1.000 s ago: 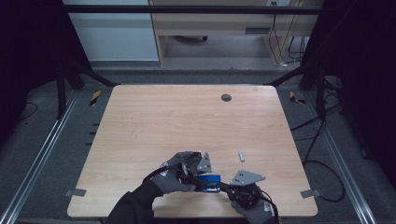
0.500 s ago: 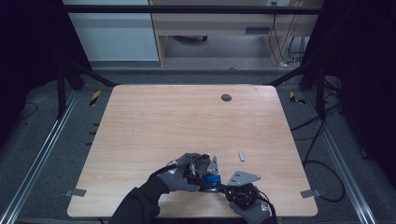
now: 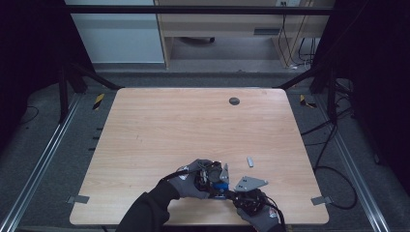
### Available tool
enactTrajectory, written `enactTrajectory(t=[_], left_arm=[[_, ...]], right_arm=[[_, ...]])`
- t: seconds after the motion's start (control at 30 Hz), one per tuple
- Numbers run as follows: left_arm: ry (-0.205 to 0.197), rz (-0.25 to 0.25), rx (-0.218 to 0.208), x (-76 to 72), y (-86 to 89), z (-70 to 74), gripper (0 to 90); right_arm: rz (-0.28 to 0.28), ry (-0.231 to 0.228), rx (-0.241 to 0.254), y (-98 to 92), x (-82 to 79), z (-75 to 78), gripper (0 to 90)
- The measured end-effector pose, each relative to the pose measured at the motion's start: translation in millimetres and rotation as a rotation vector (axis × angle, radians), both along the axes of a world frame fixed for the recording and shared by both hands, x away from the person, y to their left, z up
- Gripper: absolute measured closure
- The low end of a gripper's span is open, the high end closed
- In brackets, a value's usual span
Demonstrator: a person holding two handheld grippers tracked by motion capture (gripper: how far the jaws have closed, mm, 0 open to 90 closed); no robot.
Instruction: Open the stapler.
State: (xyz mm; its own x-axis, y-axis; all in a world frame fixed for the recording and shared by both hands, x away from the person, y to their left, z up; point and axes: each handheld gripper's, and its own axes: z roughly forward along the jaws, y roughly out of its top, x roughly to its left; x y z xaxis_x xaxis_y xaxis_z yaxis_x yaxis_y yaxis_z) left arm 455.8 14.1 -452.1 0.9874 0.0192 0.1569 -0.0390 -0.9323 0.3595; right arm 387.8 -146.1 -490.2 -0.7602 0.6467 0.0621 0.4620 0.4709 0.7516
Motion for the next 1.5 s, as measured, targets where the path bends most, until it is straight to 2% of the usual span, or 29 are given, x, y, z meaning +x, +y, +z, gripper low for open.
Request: enactTrajectory(t=[0.13, 0.23, 0.37, 0.83, 0.87, 0.97, 1.1, 1.13, 1.17, 1.2, 1.27, 1.5], left_arm=[[0.005, -0.006, 0.0, -0.5, -1.8, 1.5, 56.5], [0.011, -0.015, 0.005, -2.0, -4.2, 2.0, 62.0], [0.015, -0.019, 0.013, -1.4, -5.0, 2.4, 62.3], [0.032, -0.013, 0.009, -0.6, -4.7, 3.1, 63.3], [0.038, -0.023, 0.019, 0.3, -4.4, 4.2, 63.8], [0.043, -0.014, 0.008, -0.4, -4.7, 3.6, 64.1], [0.054, -0.018, 0.016, 0.5, -4.9, 4.7, 65.0], [0.049, -0.036, 0.033, 2.4, -4.4, 6.4, 65.0], [0.058, -0.025, 0.018, 1.5, -4.3, 5.7, 65.1], [0.053, -0.039, 0.034, 2.8, -4.5, 6.7, 65.3], [0.054, -0.04, 0.036, 3.2, -4.5, 7.1, 65.4], [0.071, -0.027, 0.017, 3.3, -3.9, 6.6, 65.7]], right_arm=[[-0.002, -0.003, 0.001, 0.2, 0.5, -0.7, 90.0], [-0.003, -0.004, 0.003, 0.5, 0.4, -0.6, 90.0], [-0.001, -0.016, 0.009, 0.4, 0.5, -0.2, 90.0], [-0.004, -0.013, 0.012, 1.4, 1.5, -1.9, 90.0], [-0.007, -0.012, 0.013, 1.8, 1.2, -2.0, 90.0], [-0.011, -0.01, 0.011, 2.6, 0.6, -1.7, 90.0], [-0.012, -0.006, 0.013, 2.5, 0.7, -1.7, 90.0], [-0.011, -0.007, 0.012, 2.7, 0.8, -1.6, 90.0], [-0.013, -0.005, 0.011, 3.0, 0.5, -1.4, 90.0], [-0.013, -0.01, 0.005, 3.4, 0.2, -1.3, 90.0], [-0.013, -0.01, 0.007, 3.4, 0.4, -1.4, 90.0], [-0.02, 0.0, 0.012, 3.7, 0.9, -1.3, 90.0]])
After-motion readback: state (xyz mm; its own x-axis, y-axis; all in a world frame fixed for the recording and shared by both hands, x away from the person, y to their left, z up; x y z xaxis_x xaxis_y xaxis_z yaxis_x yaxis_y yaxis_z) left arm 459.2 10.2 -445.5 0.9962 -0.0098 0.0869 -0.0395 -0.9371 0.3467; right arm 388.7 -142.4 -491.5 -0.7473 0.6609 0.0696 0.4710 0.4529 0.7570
